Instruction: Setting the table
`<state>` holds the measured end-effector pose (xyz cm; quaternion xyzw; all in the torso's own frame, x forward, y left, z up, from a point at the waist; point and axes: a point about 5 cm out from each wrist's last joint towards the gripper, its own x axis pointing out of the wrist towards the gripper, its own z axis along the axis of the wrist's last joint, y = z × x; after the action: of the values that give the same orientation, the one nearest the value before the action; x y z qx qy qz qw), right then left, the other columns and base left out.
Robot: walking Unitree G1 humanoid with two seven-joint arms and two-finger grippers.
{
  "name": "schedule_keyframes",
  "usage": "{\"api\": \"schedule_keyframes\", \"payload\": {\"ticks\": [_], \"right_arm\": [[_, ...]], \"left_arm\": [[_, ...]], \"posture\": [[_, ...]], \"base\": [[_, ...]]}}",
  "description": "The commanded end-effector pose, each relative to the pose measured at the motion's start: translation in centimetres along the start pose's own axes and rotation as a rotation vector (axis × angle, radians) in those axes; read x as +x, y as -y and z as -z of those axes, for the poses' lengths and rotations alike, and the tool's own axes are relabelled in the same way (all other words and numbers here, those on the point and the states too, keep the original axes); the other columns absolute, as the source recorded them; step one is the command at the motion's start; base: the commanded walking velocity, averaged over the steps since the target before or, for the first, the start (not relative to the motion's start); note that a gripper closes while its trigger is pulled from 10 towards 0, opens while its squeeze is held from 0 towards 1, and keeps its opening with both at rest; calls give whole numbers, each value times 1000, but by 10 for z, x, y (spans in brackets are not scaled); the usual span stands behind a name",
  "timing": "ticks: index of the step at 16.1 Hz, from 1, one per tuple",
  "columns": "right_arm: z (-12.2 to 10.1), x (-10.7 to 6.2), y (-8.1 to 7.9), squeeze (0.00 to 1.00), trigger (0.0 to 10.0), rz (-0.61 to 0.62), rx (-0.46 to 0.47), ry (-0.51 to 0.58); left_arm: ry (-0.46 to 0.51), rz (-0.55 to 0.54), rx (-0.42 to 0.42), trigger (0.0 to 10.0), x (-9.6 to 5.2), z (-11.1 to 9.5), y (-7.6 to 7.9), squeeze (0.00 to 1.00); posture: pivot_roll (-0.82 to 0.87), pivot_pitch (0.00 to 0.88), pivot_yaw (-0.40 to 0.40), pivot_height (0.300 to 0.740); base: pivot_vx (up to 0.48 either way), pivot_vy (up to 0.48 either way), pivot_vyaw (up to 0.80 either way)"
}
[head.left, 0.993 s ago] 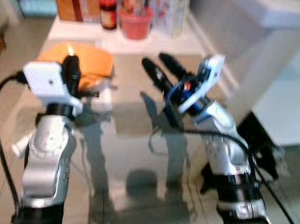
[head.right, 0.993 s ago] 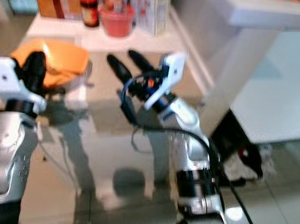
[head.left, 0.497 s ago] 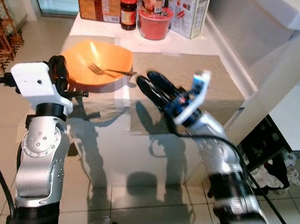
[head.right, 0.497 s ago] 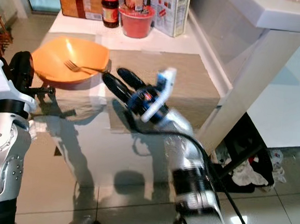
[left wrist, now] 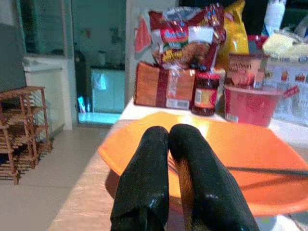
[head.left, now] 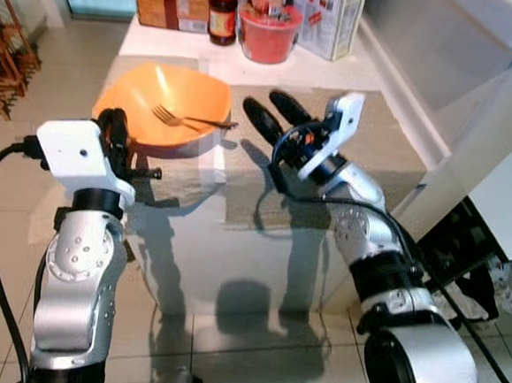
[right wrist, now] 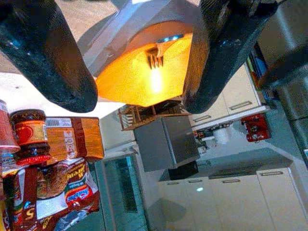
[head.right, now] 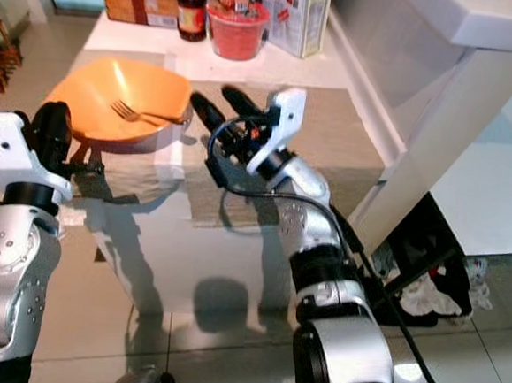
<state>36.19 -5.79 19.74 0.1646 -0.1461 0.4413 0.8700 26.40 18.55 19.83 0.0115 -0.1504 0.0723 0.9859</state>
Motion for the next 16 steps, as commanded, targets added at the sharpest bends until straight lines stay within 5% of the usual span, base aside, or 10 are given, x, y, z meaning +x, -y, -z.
{"api": "schedule_keyframes", "payload": {"ticks": [1, 4, 11, 12, 16], "right_arm": [[4, 5, -6, 0, 10000, -54, -1, -9], [19, 12, -19, 0, 10000, -140, -36, -69], [18, 13, -16, 0, 10000, -131, -60, -74], [11, 15, -12, 0, 0, -112, -101, -71], [12, 15, -12, 0, 0, -115, -118, -72]], "left_arm": [[5, 17, 5, 10000, -2, -4, 3, 0], [-5, 17, 3, 10000, -7, -3, 4, 0], [-10, 16, 5, 10000, -9, -3, 4, 0], [-13, 13, 4, 10000, -10, -3, 4, 0], [-13, 8, 1, 10000, -10, -3, 4, 0]], "posture": [[50, 106, -14, 740], [55, 126, -14, 740], [58, 134, -14, 740], [55, 134, -20, 740], [54, 127, -26, 740]], "base": [[0, 0, 0], [0, 0, 0], [0, 0, 0], [0, 0, 0], [0, 0, 0]]}}
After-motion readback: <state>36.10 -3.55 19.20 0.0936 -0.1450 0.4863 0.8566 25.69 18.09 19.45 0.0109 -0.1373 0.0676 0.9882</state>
